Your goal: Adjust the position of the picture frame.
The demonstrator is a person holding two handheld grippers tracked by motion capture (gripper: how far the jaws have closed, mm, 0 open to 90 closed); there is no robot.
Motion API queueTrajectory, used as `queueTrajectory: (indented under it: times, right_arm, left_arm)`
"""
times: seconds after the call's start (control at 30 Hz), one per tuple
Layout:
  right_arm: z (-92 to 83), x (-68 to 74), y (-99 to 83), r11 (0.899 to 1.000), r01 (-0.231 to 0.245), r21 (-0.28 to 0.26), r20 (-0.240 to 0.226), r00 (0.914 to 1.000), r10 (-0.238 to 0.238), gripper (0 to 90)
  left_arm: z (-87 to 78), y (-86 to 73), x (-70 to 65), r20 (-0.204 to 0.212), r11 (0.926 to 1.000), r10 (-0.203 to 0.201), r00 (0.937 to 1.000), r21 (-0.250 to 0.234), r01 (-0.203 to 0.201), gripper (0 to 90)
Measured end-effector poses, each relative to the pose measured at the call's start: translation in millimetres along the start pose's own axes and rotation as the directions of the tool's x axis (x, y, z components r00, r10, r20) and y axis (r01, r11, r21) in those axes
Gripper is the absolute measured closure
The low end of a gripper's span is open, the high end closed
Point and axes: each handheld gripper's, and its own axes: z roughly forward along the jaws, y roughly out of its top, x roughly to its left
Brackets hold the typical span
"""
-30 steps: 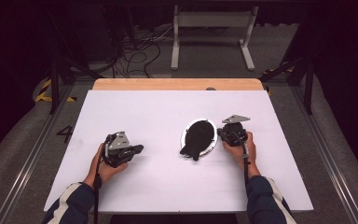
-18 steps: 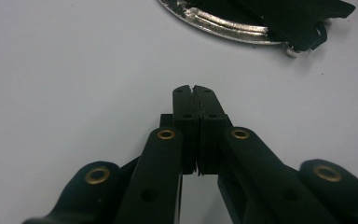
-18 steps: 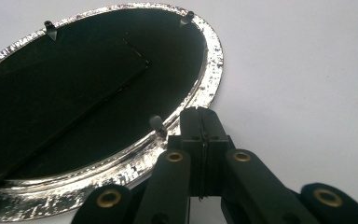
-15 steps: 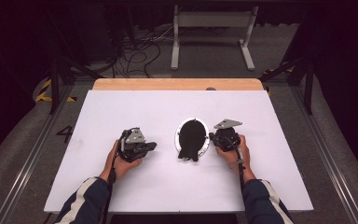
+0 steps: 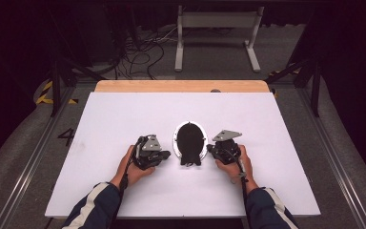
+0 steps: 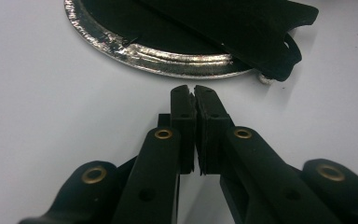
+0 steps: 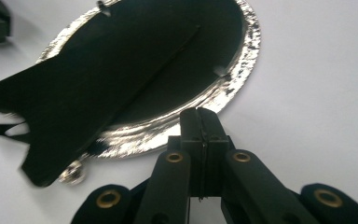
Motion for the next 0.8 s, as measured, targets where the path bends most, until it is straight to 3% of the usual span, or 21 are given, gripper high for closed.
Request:
queueTrajectory:
  times: [0.1, 0.17, 0.33, 0.43, 0.8]
  right_arm:
    - [-2.7, 5.9, -1.6, 1.000, 0.012, 0.004, -0.022, 0.9997, -0.012, 90.0]
    - [-6.4, 14.1, -3.7, 1.000, 0.028, 0.012, -0.057, 0.9980, -0.027, 90.0]
    - [-9.7, 28.8, -6.7, 0.999, 0.050, 0.012, -0.106, 0.9932, -0.048, 90.0]
    - [-10.5, 34.1, -6.9, 0.998, 0.067, 0.013, -0.095, 0.9933, -0.065, 90.0]
    - [-10.9, 37.8, -7.4, 0.997, 0.081, 0.011, -0.127, 0.9887, -0.079, 90.0]
  left_arm:
    - [0.9, 0.3, -2.8, 0.012, 1.0000, 0.006, 0.9999, -0.002, -0.006, 87.0]
    - [1.7, 1.9, -7.8, 0.019, 0.9991, 0.040, 0.9990, 0.011, -0.041, 87.0]
    - [4.2, 3.2, -15.8, 0.035, 0.9987, 0.050, 0.9981, 0.008, -0.050, 86.5]
    - [5.8, 3.6, -18.4, 0.036, 0.9985, 0.053, 0.9979, 0.014, -0.054, 86.4]
    - [8.7, 4.6, -18.9, 0.053, 0.9979, 0.060, 0.9968, 0.019, -0.061, 85.6]
